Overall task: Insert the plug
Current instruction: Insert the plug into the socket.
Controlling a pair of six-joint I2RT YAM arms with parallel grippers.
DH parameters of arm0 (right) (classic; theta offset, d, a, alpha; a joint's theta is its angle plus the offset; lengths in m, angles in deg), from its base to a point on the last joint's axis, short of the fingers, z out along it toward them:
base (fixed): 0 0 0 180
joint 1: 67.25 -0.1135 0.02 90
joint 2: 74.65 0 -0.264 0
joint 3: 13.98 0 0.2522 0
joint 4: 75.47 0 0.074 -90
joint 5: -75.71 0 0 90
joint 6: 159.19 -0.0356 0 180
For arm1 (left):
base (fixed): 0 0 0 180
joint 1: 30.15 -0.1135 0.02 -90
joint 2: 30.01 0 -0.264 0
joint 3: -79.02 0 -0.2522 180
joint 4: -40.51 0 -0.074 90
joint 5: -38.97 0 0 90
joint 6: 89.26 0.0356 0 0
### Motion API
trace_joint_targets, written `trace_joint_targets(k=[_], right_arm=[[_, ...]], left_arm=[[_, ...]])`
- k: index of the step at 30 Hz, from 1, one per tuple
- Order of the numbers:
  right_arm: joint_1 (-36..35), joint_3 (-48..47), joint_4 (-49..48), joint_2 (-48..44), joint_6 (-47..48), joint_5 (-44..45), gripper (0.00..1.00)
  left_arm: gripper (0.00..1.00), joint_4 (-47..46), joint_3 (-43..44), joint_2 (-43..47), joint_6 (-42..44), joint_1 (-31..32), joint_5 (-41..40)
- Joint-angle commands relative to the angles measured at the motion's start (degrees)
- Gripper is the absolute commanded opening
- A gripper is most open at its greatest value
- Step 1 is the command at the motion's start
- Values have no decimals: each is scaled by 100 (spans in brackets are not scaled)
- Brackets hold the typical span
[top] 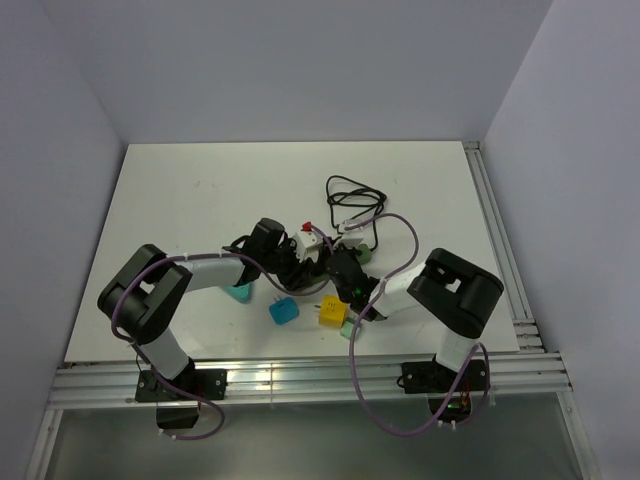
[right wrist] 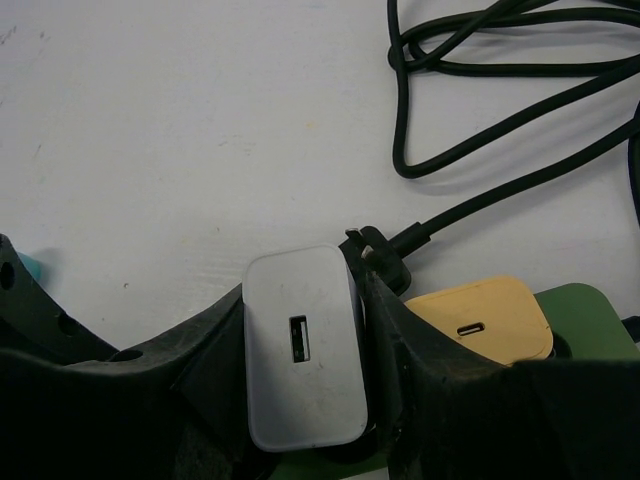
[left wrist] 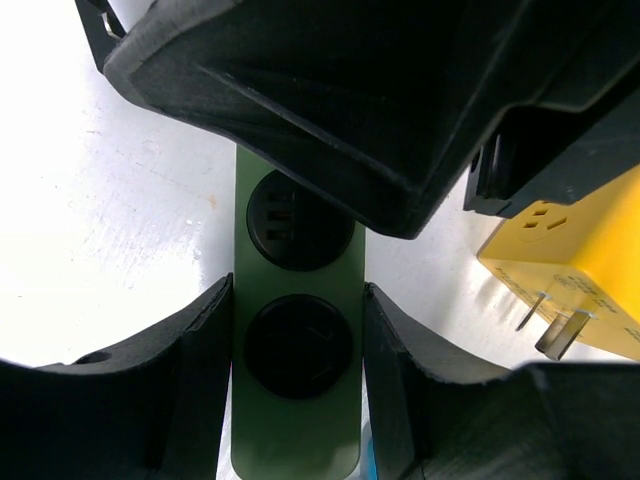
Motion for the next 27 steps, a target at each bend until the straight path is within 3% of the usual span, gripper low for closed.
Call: trace_joint_targets(k=[1,6,11,21,24,25,27], right_arm=[[-407,686,2637,631,-1420,-1858,0],[-407,528,3051,253,-1394,-1752,3],[-407,378,3420,-177,-1333,-1603,18],[-223,114,3956,-846,-1051,-1515,25],[-135,132,3939,-978,-990,-1611,43],[-117,140,3896,-1030,-972,-1638,54],[-56,149,3869,-1066,-963,-1725,63]], left_arm=[[0,-612,385,-79,-318,250,481],[0,-568,359,-17,-151,363,209],[0,-498,367,-17,-2,610,-99],[0,-647,201,185,-19,619,-178],[1,-726,139,238,-19,619,-169],[3,-761,130,247,-28,619,-186],[7,-779,121,256,-28,619,-204]])
